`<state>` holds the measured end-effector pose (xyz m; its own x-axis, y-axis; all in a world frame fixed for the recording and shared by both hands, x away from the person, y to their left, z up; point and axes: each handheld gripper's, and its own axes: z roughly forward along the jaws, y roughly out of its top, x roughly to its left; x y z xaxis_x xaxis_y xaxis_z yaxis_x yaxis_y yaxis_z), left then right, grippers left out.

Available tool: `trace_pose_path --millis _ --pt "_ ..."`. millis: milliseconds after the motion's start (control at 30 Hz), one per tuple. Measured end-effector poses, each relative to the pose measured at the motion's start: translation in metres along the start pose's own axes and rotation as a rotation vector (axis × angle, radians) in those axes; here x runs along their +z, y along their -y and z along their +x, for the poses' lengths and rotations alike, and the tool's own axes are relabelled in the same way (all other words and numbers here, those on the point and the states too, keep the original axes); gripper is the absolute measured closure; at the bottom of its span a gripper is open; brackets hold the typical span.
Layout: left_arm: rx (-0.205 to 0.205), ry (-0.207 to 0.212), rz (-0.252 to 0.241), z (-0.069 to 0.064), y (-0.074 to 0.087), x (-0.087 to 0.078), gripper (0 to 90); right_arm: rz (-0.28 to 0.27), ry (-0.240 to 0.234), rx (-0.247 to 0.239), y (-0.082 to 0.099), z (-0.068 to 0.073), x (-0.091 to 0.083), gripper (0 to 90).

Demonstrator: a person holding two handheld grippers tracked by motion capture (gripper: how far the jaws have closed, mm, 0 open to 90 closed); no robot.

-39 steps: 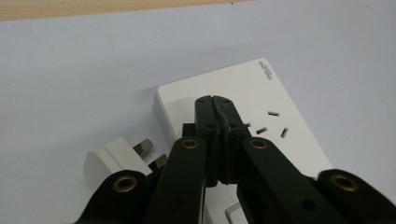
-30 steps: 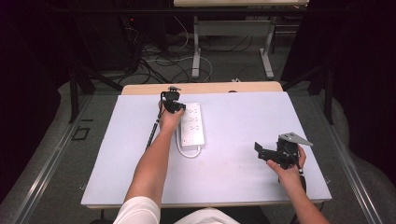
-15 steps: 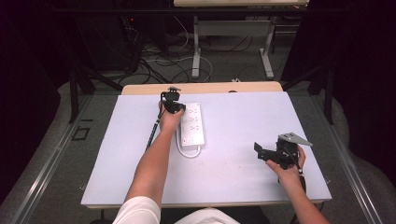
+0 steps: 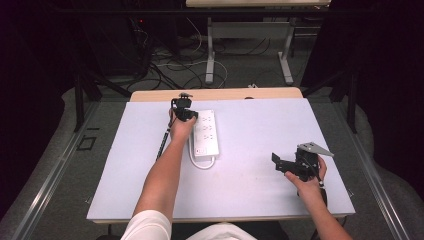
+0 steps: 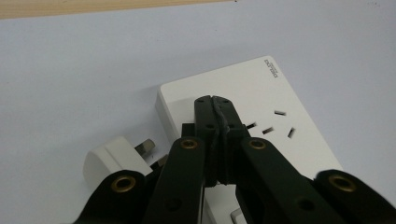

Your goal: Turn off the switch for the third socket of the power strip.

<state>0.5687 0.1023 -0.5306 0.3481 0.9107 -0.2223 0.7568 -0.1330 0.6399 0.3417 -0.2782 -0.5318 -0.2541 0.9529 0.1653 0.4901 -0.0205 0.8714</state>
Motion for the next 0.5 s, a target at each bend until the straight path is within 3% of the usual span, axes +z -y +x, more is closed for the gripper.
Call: trace_pose_path --millis 500 --pt "0.018 -0.006 -0.023 0.000 -0.005 -0.023 90.0 0.015 -0.002 -0.007 0.000 0.002 0.002 0.0"
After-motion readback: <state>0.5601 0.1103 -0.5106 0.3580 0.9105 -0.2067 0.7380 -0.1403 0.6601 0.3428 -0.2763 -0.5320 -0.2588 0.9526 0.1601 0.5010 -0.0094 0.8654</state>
